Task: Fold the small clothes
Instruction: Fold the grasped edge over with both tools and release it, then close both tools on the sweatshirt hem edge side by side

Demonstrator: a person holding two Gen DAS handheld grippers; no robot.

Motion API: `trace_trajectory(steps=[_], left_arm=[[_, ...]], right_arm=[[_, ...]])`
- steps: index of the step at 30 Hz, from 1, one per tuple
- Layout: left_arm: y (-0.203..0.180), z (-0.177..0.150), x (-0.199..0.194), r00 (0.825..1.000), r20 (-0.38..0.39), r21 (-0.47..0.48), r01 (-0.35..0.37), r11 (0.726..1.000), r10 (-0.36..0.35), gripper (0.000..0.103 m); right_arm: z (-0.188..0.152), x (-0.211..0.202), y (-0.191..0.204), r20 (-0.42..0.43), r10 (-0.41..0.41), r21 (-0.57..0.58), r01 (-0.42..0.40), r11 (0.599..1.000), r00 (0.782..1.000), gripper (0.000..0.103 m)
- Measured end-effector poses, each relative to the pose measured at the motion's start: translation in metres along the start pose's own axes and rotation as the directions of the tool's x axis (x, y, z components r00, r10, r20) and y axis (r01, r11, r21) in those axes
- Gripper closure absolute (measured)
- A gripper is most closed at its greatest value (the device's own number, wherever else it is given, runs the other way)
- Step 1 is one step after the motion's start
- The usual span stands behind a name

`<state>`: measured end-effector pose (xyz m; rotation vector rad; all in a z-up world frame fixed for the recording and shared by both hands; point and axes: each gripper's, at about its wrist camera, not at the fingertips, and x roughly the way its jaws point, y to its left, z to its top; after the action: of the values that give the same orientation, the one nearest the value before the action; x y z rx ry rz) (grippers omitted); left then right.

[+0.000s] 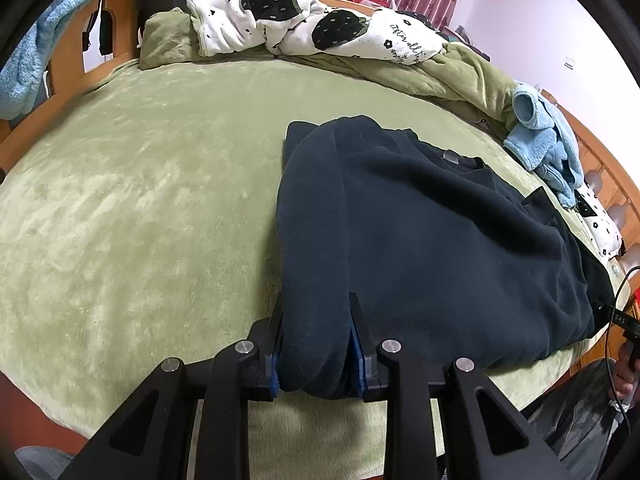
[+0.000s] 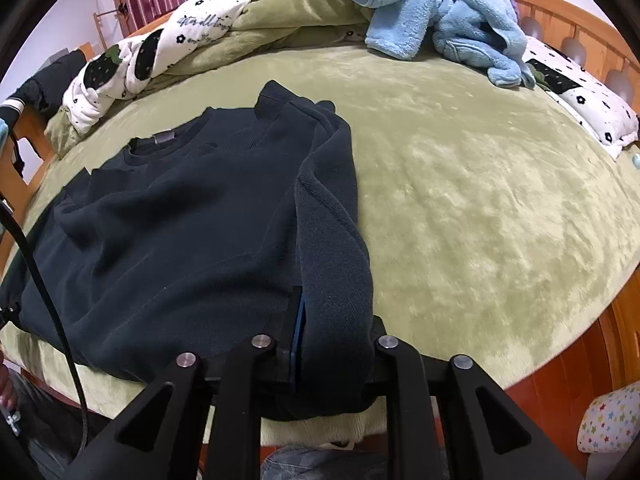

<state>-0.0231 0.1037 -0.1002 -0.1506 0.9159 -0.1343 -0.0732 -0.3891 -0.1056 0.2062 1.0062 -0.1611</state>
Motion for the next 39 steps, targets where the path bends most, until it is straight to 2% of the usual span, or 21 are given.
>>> trace_trajectory(steps=[4, 6, 7, 10, 19, 27, 39], left_arm=[[-0.001, -0.002, -0.004, 1.000, 0.007, -0.001, -0.025, 1.000, 0.025, 0.070], [0.000, -0.004, -0.008, 0.999, 0.007, -0.003, -0.046, 0.999, 0.046, 0.059], [0.000, -0.005, -0.009, 0.999, 0.010, -0.008, -0.048, 0.999, 0.048, 0.058], [0.002, -0.006, -0.016, 0.999, 0.021, -0.022, -0.048, 0.999, 0.048, 0.050], [-0.006, 0.005, -0.039, 0.992, 0.082, 0.015, -0.094, 0.996, 0.092, 0.042], [-0.016, 0.040, -0.046, 0.987, 0.118, 0.004, -0.114, 0.994, 0.112, 0.037], [-0.036, 0.088, -0.018, 0.988, 0.123, 0.033, -0.093, 0.995, 0.089, 0.034]], right_arm=[[-0.001, -0.003, -0.002, -0.003, -0.018, 0.013, 0.018, 1.000, 1.000, 0.074], [-0.003, -0.009, -0.005, 0.013, -0.014, 0.020, 0.013, 1.000, 1.000, 0.071], [-0.003, -0.011, -0.007, 0.016, -0.014, 0.025, 0.014, 1.000, 1.000, 0.067], [-0.003, -0.019, -0.014, 0.038, -0.015, 0.040, 0.014, 0.999, 0.999, 0.066], [0.020, -0.041, -0.023, 0.124, -0.014, 0.071, 0.005, 0.997, 0.992, 0.062], [0.047, -0.051, -0.002, 0.163, -0.002, 0.019, -0.001, 1.000, 0.987, 0.060], [0.088, -0.043, 0.028, 0.189, 0.005, -0.039, 0.003, 0.999, 0.982, 0.055]])
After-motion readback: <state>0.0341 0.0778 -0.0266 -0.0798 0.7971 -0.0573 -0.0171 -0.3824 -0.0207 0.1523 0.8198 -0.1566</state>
